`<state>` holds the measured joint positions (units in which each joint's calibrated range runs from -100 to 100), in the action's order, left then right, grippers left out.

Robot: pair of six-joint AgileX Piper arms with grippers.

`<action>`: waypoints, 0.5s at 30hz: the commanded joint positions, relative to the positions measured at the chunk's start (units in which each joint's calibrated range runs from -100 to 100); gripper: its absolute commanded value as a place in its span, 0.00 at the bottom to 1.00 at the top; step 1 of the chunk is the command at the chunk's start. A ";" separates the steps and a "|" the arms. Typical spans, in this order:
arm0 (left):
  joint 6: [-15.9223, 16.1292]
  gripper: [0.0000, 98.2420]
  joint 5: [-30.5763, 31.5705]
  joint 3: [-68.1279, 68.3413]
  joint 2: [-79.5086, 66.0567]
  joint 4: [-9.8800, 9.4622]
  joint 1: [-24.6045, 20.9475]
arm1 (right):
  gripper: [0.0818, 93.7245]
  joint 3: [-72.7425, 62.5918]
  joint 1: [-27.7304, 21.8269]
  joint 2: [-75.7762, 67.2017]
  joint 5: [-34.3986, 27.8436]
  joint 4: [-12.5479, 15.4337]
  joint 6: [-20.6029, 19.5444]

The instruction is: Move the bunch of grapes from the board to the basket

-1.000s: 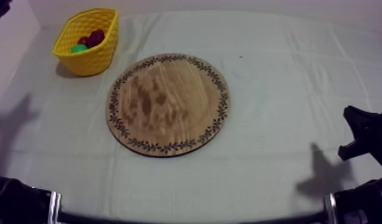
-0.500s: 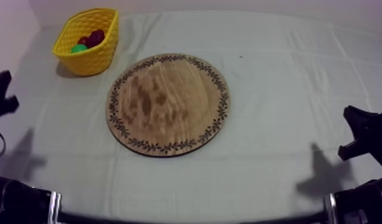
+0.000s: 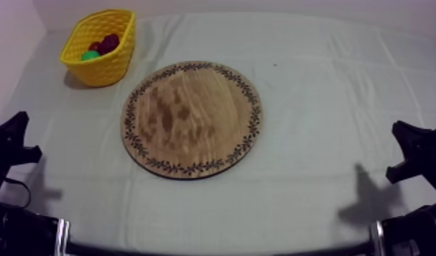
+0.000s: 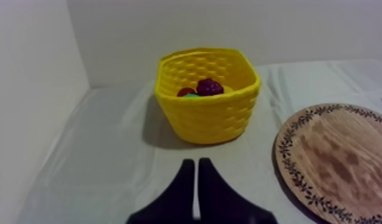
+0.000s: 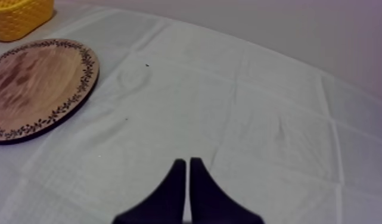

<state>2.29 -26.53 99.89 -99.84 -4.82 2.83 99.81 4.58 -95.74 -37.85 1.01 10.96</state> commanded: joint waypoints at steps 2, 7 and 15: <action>-1.07 0.00 0.73 0.07 -0.09 -0.07 0.02 | 0.00 -0.03 0.02 -0.01 0.03 -0.01 0.01; -0.79 0.00 -1.98 0.11 -0.15 1.29 0.03 | 0.00 -0.03 0.02 -0.01 0.03 -0.01 -0.01; -1.78 0.00 -2.97 0.11 -0.16 2.36 0.03 | 0.00 -0.03 0.02 -0.01 0.03 -0.01 0.01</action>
<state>0.54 -29.47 100.00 -100.00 -2.52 2.86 99.81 4.58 -95.74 -37.85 1.01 10.96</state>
